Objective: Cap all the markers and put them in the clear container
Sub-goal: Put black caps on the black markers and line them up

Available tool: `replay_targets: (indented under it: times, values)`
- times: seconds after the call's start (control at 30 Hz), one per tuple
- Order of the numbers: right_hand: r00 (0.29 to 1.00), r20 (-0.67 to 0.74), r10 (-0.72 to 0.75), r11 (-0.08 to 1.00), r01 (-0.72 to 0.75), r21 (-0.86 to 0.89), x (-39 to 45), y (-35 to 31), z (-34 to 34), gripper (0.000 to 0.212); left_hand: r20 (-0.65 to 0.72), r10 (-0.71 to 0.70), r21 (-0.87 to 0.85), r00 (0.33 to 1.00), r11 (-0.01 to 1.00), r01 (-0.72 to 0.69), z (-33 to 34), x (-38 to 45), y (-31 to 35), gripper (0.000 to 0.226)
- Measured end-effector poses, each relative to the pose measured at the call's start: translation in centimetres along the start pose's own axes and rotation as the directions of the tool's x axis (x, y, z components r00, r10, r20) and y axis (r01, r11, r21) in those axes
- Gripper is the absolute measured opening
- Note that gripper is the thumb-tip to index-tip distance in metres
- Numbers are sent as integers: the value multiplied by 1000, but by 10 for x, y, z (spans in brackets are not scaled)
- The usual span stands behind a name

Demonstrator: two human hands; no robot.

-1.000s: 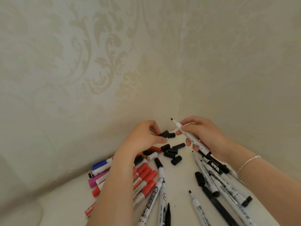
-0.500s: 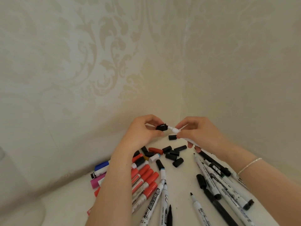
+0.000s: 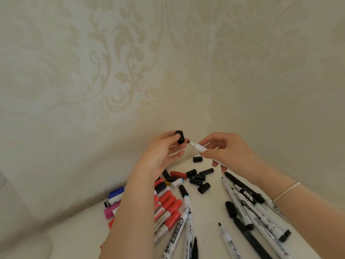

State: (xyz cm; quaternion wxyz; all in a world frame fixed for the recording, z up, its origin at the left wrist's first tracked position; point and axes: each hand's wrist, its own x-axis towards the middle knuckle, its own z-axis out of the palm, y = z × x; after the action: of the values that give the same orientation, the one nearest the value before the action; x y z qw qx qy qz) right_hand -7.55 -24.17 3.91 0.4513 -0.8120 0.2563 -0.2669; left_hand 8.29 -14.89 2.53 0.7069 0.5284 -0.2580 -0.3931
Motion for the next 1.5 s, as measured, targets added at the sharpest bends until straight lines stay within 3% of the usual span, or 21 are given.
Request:
replay_targets:
  times: [0.17,0.33,0.57,0.67,0.77,0.9,1.07,1.13,1.2,1.23,1.33,1.5]
  values:
    - [1000,-29,-8,1000,7,-3,0,1,0,12,35,-10,-26,999,1000,11,2,-2,1,25]
    - [993,-109,-40,999,43,26,3,-2,-3,19,82,74,225,994,970,-91,1,-7,1,24]
    - [999,-48,-9,998,6,-70,4,-3,-5,20,73,162,425,984,888,-177,3,-6,1,29]
    - [1000,-2,-10,983,10,-184,4,-3,-7,19,113,226,612,967,751,-248,2,-7,1,29]
    - [1000,29,-2,938,12,-346,4,-4,-8,26,170,204,762,964,593,-260,2,-8,2,26]
    - [1000,12,-17,917,20,-398,4,-4,-9,28,182,200,798,963,542,-263,2,-9,3,21]
    - [999,-32,-43,940,30,-340,3,-1,-8,23,127,219,773,968,590,-234,-5,-6,1,17]
    - [996,-81,-42,967,20,-255,3,1,-8,23,8,209,633,978,756,-167,-8,-3,-2,13]
    - [995,-87,-44,983,27,-181,3,1,-7,24,-61,96,342,993,937,-70,-7,-1,-5,15]
    - [996,-77,-53,985,39,-166,2,1,-6,24,-52,40,199,998,980,-29,-7,0,-6,18]
    - [996,-52,-70,982,60,-177,3,1,-3,25,19,-51,-6,999,999,51,-4,0,-6,24]
    - [995,-51,-82,980,71,-183,5,1,1,15,61,-97,4,993,995,97,4,-3,-2,23]
